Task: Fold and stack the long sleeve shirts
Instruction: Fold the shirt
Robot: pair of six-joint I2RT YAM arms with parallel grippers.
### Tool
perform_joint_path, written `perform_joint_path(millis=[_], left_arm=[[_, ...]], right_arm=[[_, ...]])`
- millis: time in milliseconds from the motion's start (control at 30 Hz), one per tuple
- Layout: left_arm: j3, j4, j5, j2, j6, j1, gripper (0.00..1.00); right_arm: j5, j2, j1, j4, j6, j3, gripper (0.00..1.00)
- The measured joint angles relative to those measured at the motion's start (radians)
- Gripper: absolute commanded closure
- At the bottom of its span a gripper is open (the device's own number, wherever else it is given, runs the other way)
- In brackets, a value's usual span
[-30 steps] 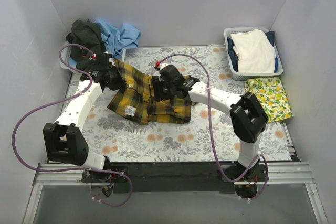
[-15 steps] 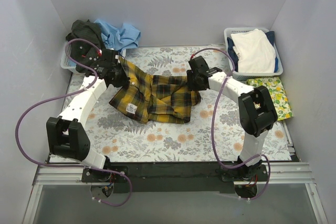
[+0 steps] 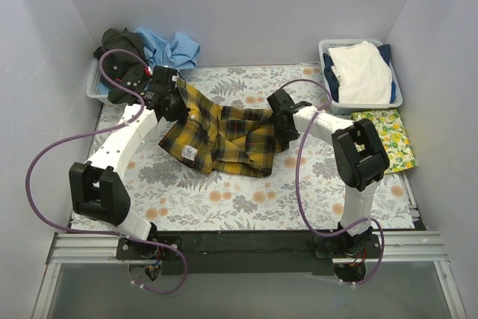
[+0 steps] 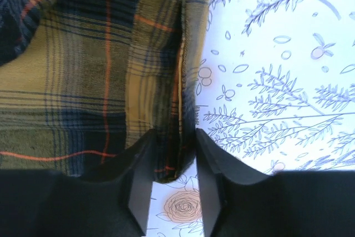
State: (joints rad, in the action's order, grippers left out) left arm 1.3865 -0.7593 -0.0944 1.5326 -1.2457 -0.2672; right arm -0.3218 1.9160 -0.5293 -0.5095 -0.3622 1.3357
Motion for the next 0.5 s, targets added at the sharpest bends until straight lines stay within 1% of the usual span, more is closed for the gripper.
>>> perform_joint_path(millis=[33,67,167,333,500], left_arm=[[0.005,-0.002,-0.004,0.003,0.000,-0.003,1.00],[0.011,-0.005,-0.008,0.005,0.000,-0.006,1.00],[0.040,-0.018,-0.023,0.022,0.000,-0.020,1.00],[0.079,-0.031,-0.051,0.056,-0.003,-0.058,1.00],[0.134,-0.045,-0.089,0.098,-0.019,-0.136,1.00]], right_arm=[[0.002,0.002,0.000,-0.001,0.001,-0.005,0.67],[0.004,0.006,0.000,-0.003,0.000,-0.010,0.74],[0.014,0.014,0.000,-0.006,-0.002,-0.018,0.78],[0.028,0.011,0.000,0.000,-0.005,-0.024,0.80],[0.058,-0.003,0.001,0.004,-0.011,-0.037,0.81]])
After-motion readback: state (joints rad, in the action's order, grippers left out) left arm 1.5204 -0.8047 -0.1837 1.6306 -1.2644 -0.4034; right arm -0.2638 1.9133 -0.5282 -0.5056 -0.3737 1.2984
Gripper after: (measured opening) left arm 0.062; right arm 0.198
